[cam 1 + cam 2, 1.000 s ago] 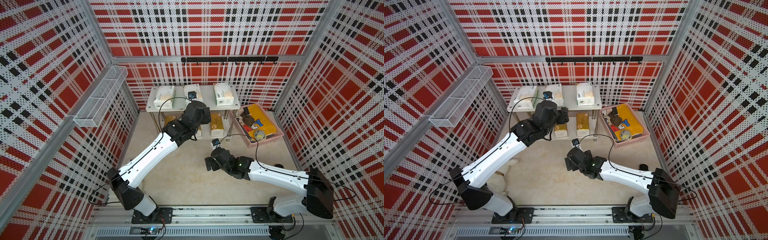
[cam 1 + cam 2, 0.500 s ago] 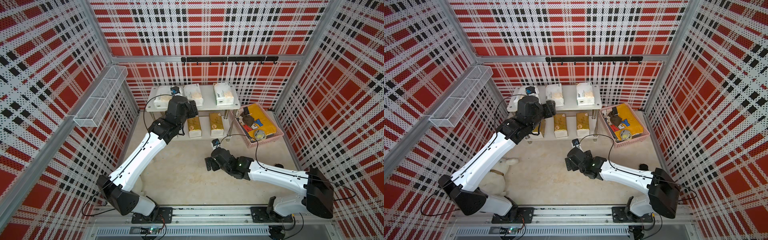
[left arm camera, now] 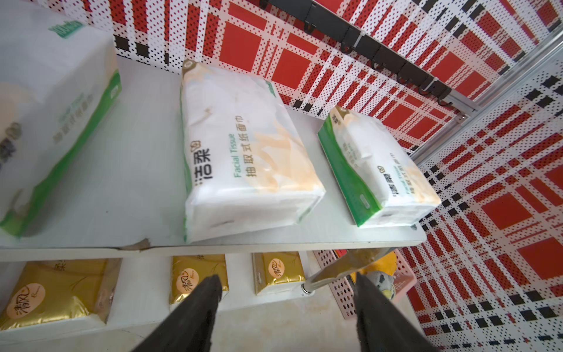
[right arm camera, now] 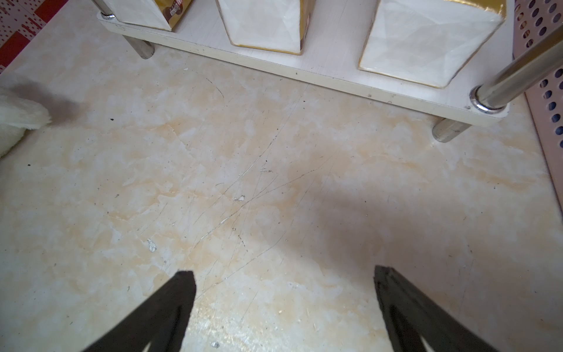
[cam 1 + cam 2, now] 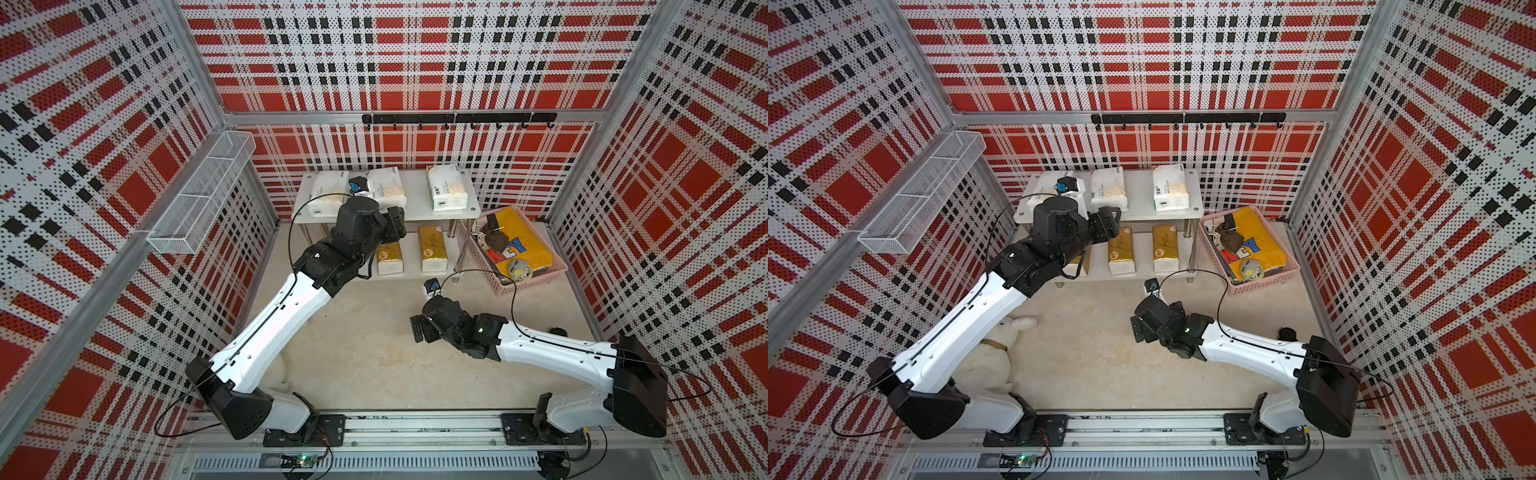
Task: Place the tissue boxes on the shelf by color
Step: Adjust the box of tissues on the shelf.
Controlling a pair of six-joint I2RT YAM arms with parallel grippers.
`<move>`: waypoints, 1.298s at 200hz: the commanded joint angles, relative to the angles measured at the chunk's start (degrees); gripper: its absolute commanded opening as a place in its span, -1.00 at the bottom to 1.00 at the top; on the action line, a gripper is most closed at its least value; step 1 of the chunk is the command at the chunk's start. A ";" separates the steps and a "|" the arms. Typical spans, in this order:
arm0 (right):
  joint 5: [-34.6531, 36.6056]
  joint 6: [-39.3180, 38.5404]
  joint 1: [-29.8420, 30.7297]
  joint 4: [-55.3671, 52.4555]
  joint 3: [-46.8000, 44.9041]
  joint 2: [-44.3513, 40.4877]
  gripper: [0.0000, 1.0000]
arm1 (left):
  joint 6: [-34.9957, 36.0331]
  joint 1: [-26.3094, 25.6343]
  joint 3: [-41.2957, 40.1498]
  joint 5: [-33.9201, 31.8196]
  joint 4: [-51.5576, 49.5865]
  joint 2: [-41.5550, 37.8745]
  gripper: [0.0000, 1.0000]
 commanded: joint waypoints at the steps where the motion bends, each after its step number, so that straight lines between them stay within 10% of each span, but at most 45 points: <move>1: 0.18 0.58 0.41 0.98 -0.14 -0.52 1.00 | -0.58 0.97 1.82 4.37 0.36 0.03 0.46; 259: 1.05 0.84 0.49 0.93 -1.46 -1.76 1.00 | -2.04 8.97 -1.88 11.62 9.44 0.33 0.45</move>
